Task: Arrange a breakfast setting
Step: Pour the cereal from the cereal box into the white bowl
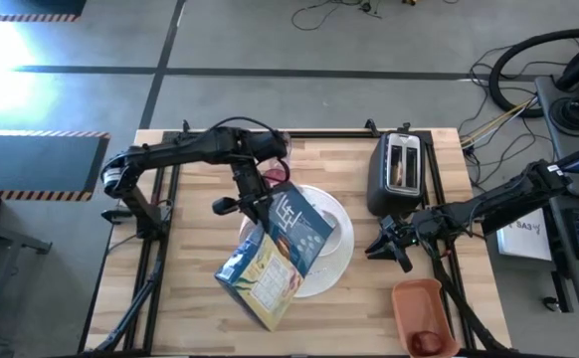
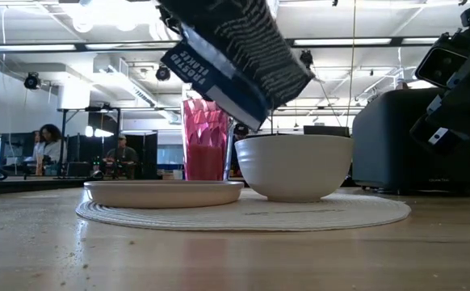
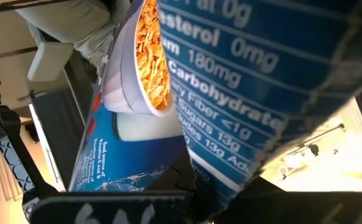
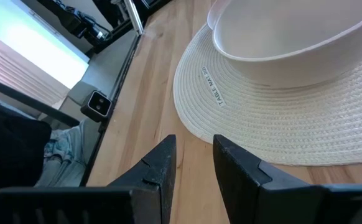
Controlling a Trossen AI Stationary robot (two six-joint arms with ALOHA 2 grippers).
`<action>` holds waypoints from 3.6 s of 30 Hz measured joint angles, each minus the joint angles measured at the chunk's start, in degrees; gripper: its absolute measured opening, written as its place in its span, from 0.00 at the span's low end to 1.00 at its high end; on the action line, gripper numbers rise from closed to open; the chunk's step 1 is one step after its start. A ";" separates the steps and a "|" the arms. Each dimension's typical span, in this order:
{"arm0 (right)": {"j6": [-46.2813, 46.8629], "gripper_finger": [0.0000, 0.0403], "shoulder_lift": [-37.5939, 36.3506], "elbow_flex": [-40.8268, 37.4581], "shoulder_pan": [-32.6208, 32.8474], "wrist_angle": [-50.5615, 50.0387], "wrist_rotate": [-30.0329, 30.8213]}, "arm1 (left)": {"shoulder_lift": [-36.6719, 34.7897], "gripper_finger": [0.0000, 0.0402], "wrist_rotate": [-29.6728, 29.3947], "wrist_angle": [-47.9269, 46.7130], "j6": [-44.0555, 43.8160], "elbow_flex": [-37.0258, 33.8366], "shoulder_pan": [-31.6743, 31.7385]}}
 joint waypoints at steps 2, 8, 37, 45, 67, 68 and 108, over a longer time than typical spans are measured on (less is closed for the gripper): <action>0.00 0.24 0.00 0.00 0.00 0.00 0.00 | 0.51 0.00 -0.02 -0.66 0.01 0.37 0.00; 0.00 0.24 0.00 0.00 0.00 0.00 0.00 | 2.00 0.00 0.33 -1.04 -0.42 0.39 0.00; 0.00 0.24 -0.04 0.00 0.00 0.00 0.00 | 3.47 0.00 1.29 2.70 -5.61 0.73 -1.89; 0.00 0.24 0.05 0.00 0.00 -0.04 0.02 | 3.87 0.00 1.08 1.15 -5.24 2.74 -2.28; 0.00 0.24 0.00 0.00 0.00 -0.02 0.04 | 4.34 0.00 0.59 2.63 -2.43 3.28 -2.24; 0.00 0.24 0.00 0.00 0.00 -0.02 0.04 | 4.36 0.00 0.25 1.86 -2.52 3.28 -1.95; 0.00 0.24 0.00 0.00 0.00 0.00 0.07 | 6.04 0.00 1.85 2.52 -10.97 2.95 -0.37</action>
